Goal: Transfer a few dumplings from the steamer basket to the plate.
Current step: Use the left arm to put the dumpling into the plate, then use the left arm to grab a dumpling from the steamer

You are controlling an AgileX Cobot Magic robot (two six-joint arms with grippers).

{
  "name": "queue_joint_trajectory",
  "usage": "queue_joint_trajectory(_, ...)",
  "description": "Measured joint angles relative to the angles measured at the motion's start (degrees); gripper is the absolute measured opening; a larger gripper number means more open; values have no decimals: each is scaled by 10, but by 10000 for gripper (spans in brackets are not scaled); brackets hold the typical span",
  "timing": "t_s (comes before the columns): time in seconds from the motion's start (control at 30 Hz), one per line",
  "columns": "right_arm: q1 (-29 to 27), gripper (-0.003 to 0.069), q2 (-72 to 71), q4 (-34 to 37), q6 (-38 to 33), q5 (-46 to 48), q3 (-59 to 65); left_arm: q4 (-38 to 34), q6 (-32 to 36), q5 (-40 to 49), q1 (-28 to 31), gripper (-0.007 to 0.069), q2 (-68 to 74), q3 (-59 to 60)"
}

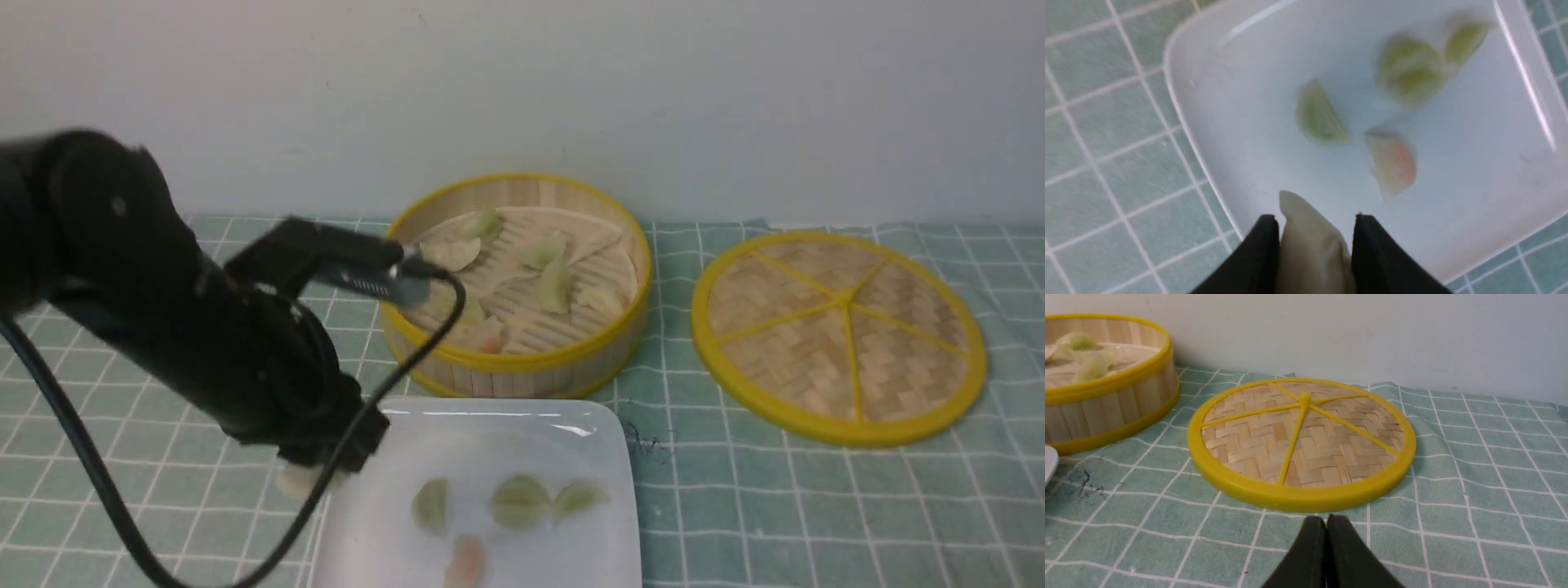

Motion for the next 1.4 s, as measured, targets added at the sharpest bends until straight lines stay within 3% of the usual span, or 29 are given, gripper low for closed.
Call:
queue_joint_trajectory(0.17,0,-13,0,0,0,0,0,6,27,-80,-58,207,41,43)
queue_joint_trajectory(0.4,0,-13,0,0,0,0,0,9,25,-135,-81,217,106,44)
queue_joint_trajectory(0.63,0,-13,0,0,0,0,0,5,6,-144,-81,479,141,43)
queue_joint_trajectory(0.77,0,-13,0,0,0,0,0,10,-1,-102,-81,531,123,11)
queue_joint_trajectory(0.83,0,-13,0,0,0,0,0,25,-18,-85,-80,487,98,-25)
queue_joint_trajectory(0.93,0,-13,0,0,0,0,0,58,-49,-80,-78,304,57,-94)
queue_joint_trajectory(1.0,0,-13,0,0,0,0,0,82,-65,-81,-77,133,42,-152)
queue_joint_trajectory(1.03,0,-13,0,0,0,0,0,82,-65,-81,-77,119,42,-152)
queue_joint_trajectory(1.07,0,-13,0,0,0,0,0,98,-74,-82,-77,46,43,-194)
queue_joint_trajectory(1.2,0,-13,0,0,0,0,0,136,-95,-65,-70,-4,105,-306)
queue_joint_trajectory(1.4,0,-13,0,0,0,0,0,147,-102,-22,-45,1,225,-412)
